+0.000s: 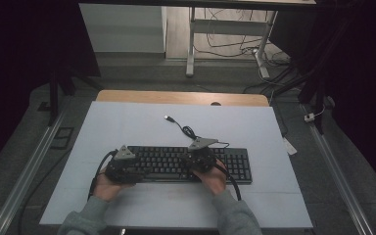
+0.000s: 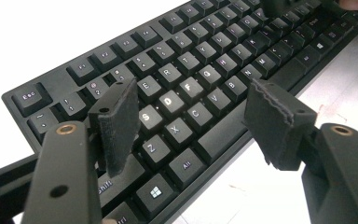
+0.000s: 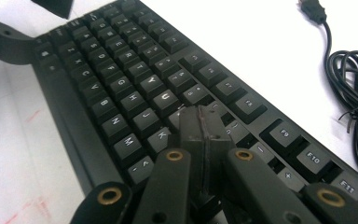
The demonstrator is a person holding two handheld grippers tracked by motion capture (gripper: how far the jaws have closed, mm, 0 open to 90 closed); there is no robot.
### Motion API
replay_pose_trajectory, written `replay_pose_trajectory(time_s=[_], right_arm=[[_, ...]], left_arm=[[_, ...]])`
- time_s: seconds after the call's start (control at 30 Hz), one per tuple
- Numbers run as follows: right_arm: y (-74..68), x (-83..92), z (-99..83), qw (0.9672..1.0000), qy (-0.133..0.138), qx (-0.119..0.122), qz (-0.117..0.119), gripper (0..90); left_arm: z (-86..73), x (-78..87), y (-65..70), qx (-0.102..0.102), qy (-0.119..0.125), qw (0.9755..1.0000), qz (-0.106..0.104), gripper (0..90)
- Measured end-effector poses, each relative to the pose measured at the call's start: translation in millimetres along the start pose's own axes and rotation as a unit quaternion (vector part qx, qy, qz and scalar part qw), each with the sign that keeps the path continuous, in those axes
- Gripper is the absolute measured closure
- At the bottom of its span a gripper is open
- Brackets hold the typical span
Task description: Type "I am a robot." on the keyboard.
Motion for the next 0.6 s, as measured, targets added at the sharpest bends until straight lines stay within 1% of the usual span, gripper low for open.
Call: replay_pose_trajectory(time_s=[0.27, 0.33, 0.6], right_arm=[[3.6, -7.5, -0.1, 0.9999, -0.005, -0.007, -0.006, 89.5], [3.5, -9.0, -0.3, 0.9999, -0.004, -0.010, -0.004, 89.5], [3.6, -11.0, 0.3, 0.9999, -0.010, -0.005, -0.008, 89.5]], left_arm=[[-0.8, 1.2, 0.2, -0.001, -0.001, 1.0000, 0.001, 35.1], [-0.9, 1.2, 0.4, -0.001, -0.002, 1.0000, 0.001, 35.1], [-1.5, 1.0, 0.4, -0.001, -0.002, 1.0000, 0.002, 35.0]])
Point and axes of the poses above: each handheld gripper's, and its own axes: x roughly backward along the jaws, z roughly out of its top, y roughly to its right, the point moved 3 cm from there along -x, roughly forward along the jaws, and after that the axes turned 10 degrees about -x, right-handed, at the moved point
